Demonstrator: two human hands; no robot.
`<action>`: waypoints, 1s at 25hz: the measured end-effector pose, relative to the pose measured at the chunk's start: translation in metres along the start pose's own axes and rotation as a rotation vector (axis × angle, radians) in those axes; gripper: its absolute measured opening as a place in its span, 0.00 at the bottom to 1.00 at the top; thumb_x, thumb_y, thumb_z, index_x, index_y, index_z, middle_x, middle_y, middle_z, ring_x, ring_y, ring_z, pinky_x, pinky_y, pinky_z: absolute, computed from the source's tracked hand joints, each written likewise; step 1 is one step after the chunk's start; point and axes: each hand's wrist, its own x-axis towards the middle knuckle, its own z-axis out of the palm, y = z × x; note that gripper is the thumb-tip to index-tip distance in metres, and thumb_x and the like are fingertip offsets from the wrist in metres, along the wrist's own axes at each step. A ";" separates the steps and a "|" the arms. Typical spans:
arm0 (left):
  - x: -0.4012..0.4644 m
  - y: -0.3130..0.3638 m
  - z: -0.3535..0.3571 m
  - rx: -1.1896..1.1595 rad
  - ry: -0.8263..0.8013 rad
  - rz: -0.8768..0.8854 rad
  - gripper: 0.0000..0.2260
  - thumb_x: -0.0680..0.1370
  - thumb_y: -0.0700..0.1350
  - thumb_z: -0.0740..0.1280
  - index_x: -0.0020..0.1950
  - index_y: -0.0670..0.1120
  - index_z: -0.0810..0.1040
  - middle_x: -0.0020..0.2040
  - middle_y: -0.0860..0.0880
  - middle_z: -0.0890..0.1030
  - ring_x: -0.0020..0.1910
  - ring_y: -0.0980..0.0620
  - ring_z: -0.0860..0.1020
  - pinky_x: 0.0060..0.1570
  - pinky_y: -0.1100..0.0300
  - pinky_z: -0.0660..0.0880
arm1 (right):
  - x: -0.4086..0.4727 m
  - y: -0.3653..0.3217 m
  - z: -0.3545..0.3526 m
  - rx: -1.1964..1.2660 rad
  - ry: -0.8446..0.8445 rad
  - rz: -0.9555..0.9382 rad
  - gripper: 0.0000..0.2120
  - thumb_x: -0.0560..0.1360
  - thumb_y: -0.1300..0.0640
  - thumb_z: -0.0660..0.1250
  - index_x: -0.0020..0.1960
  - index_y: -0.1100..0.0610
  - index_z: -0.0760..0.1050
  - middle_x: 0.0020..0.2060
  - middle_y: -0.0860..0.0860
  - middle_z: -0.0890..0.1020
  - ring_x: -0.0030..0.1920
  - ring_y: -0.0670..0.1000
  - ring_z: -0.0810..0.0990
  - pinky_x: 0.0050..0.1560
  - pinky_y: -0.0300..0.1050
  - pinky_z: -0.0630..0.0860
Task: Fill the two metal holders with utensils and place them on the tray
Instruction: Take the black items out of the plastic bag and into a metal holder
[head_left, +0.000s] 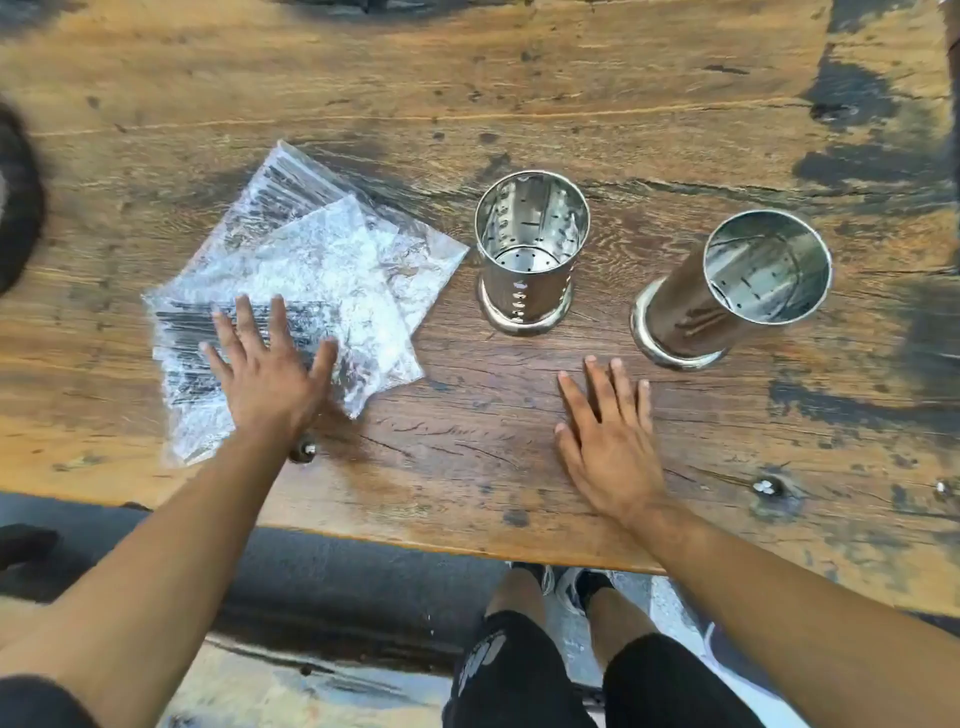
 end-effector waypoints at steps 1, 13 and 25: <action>0.008 -0.006 0.002 0.057 0.002 0.019 0.38 0.80 0.71 0.47 0.84 0.52 0.44 0.84 0.42 0.42 0.83 0.39 0.37 0.77 0.37 0.35 | 0.000 -0.002 0.002 -0.032 0.015 0.010 0.29 0.82 0.43 0.54 0.82 0.48 0.57 0.82 0.54 0.53 0.82 0.59 0.46 0.79 0.64 0.45; -0.009 0.000 0.029 0.085 -0.112 0.178 0.38 0.78 0.74 0.43 0.84 0.58 0.44 0.85 0.48 0.41 0.83 0.41 0.39 0.77 0.33 0.36 | 0.002 -0.002 0.011 -0.061 0.100 0.055 0.30 0.80 0.43 0.59 0.80 0.48 0.61 0.81 0.52 0.57 0.82 0.57 0.50 0.79 0.64 0.47; -0.133 0.064 0.071 0.067 -0.107 0.327 0.38 0.80 0.69 0.44 0.85 0.48 0.45 0.85 0.48 0.42 0.83 0.46 0.36 0.79 0.36 0.37 | -0.020 0.026 0.007 0.023 0.083 0.023 0.27 0.84 0.48 0.56 0.82 0.50 0.58 0.82 0.53 0.53 0.82 0.55 0.47 0.80 0.57 0.41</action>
